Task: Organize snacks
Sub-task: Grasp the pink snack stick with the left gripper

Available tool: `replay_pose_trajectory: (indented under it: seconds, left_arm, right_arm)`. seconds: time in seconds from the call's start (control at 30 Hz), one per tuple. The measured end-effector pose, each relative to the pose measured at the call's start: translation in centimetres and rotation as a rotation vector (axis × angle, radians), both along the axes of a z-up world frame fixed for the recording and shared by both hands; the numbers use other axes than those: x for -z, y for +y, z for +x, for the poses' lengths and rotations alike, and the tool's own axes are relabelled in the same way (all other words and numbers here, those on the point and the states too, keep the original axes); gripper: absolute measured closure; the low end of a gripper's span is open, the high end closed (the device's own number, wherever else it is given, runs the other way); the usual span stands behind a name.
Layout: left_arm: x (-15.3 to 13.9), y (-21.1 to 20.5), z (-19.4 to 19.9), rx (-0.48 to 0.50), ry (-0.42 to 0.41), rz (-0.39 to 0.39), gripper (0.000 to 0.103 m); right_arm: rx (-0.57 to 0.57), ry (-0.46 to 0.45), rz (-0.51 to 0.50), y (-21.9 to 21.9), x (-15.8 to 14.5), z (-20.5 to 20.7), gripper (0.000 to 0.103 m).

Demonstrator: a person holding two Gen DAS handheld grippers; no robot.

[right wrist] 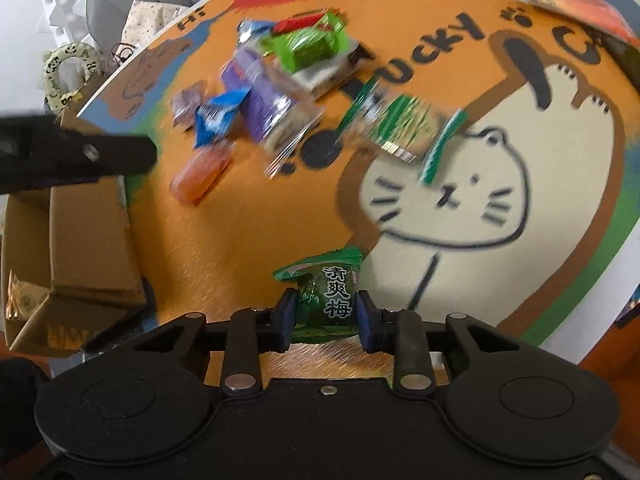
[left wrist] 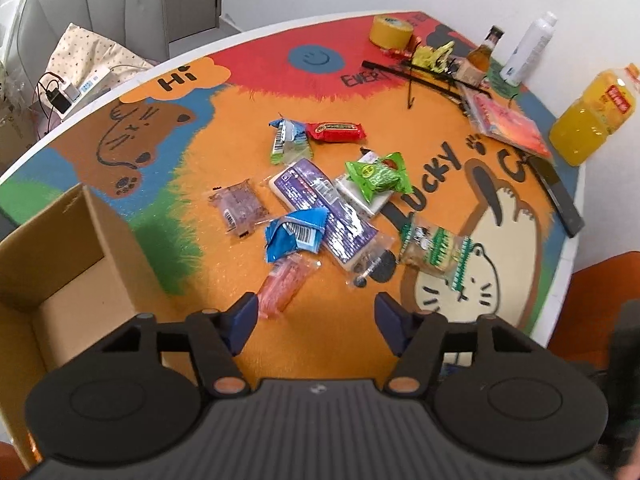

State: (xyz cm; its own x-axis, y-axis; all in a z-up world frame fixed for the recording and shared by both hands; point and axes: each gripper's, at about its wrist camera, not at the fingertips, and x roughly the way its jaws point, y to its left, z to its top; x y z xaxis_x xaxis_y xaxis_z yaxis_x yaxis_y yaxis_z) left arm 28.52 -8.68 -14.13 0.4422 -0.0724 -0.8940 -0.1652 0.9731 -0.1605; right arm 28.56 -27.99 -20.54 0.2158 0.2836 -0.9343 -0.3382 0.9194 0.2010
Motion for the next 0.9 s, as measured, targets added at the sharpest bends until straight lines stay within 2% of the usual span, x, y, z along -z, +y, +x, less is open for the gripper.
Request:
replay_pose_trajectory:
  seconds: [0.27,0.6,0.67,0.73,0.9]
  left_arm:
    - [3.4,-0.3,3.3,-0.068,0.078,0.019,0.048]
    - [8.1,0.6,5.0,-0.186,0.179,0.028,0.066]
    - [8.1,0.6,4.8,-0.204,0.164,0.029,0.07]
    - [8.1,0.5,4.5,-0.213,0.16,0.027,0.08]
    - [7.9,0.1,3.5,-0.235,0.167,0.017,0.085]
  right_arm:
    - [-0.041,-0.008,-0.037,-2.4,-0.7,3.4,0.074]
    - [-0.134,-0.018,-0.06,-4.2,-2.0,5.6,0.074]
    - [-0.152,-0.022,-0.065,-4.5,-2.2,5.8,0.074]
    - [-0.167,-0.026,-0.068,-4.6,-2.4,6.0,0.074]
    - [-0.195,-0.033,-0.059,-4.3,-3.0,6.1,0.074]
